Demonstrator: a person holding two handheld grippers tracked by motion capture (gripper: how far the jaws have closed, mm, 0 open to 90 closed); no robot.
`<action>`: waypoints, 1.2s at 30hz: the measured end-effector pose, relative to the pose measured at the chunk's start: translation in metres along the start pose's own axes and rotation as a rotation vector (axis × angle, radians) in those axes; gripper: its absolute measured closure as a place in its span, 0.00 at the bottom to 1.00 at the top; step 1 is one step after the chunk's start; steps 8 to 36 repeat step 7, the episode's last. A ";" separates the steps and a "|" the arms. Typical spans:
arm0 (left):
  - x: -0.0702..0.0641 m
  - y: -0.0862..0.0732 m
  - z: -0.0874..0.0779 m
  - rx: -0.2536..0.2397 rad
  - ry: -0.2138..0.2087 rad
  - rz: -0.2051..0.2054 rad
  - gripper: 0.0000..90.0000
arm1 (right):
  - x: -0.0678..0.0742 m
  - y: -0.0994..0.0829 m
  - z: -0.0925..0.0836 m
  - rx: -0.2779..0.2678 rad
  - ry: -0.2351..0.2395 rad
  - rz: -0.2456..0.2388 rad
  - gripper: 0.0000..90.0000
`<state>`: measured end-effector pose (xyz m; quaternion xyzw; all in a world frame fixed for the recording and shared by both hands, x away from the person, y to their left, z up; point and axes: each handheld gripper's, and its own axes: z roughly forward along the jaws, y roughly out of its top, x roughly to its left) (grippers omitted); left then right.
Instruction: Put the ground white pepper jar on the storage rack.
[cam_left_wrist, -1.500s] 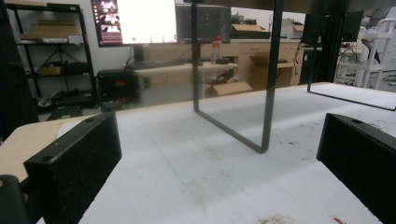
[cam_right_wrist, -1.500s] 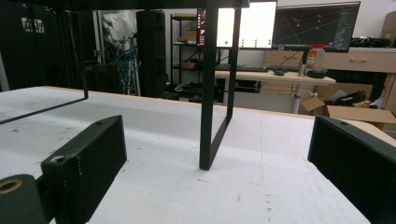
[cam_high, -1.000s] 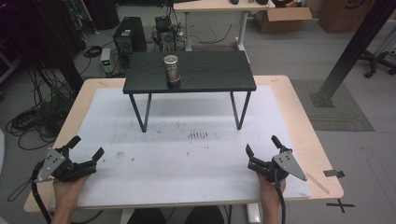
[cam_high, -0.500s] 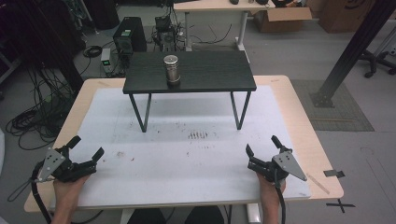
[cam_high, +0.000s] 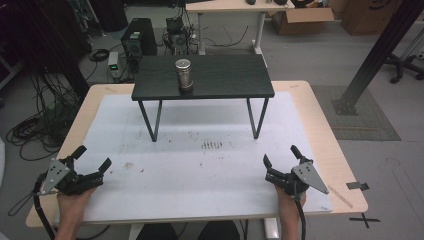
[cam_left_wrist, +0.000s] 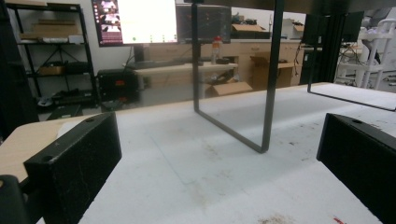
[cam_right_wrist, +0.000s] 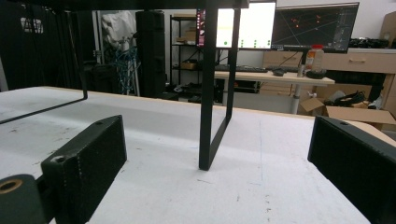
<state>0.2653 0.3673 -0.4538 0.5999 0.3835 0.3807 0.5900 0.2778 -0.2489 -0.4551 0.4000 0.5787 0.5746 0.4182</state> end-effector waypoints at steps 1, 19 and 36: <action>0.000 0.000 0.000 0.000 0.000 0.000 0.00 | 0.000 0.000 0.000 0.000 0.000 0.000 0.05; 0.000 0.000 0.000 -0.003 0.000 -0.001 0.00 | 0.000 0.000 0.000 -0.001 0.001 -0.001 0.05; 0.000 0.000 0.000 -0.003 0.000 -0.001 0.00 | 0.000 0.000 0.000 -0.001 0.001 -0.001 0.05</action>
